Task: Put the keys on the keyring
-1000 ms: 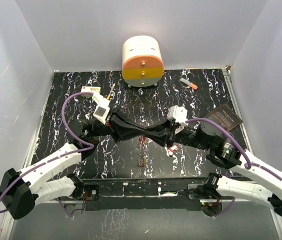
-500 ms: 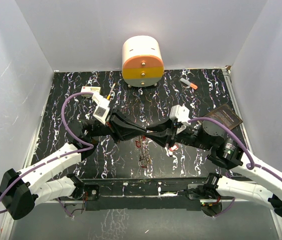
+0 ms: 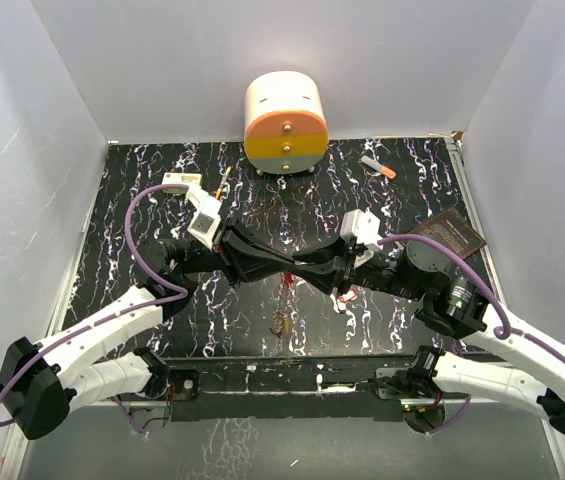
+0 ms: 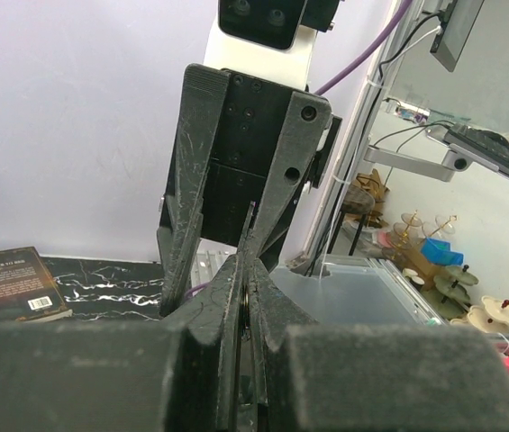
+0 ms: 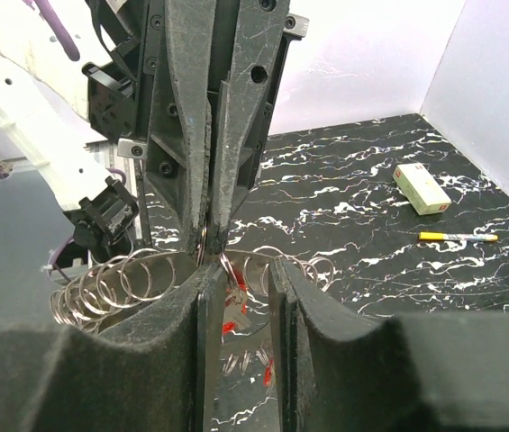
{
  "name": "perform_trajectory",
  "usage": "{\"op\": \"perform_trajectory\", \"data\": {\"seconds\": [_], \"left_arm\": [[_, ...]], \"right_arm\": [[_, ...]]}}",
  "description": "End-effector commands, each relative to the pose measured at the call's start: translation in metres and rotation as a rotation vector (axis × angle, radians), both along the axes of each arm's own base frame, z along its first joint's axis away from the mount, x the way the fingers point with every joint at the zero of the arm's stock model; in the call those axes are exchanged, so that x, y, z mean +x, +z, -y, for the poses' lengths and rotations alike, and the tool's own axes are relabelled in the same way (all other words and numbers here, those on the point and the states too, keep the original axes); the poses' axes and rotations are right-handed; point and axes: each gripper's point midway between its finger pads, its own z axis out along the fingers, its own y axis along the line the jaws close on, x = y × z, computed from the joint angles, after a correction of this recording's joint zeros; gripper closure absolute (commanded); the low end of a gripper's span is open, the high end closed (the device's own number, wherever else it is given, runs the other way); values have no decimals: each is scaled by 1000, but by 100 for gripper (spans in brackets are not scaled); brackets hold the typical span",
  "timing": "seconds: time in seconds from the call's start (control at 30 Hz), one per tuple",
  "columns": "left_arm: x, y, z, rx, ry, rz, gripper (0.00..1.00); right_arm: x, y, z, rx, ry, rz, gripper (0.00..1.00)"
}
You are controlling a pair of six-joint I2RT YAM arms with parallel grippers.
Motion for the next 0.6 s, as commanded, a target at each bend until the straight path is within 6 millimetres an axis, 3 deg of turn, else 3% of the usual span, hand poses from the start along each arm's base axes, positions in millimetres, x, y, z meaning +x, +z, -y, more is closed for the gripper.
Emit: {"op": "perform_trajectory", "data": {"seconds": [0.0,0.2,0.37,0.57], "left_arm": [[-13,35,-12,-90,0,84,100],[-13,35,-12,-87,1,86,100],[-14,30,-12,-38,20,135,100],[3,6,-13,70,154,194,100]], "right_arm": [[-8,46,3,117,29,85,72],[-7,43,-1,99,39,70,90],[-8,42,4,95,20,26,92],[-5,36,16,86,-42,-100,92]]}}
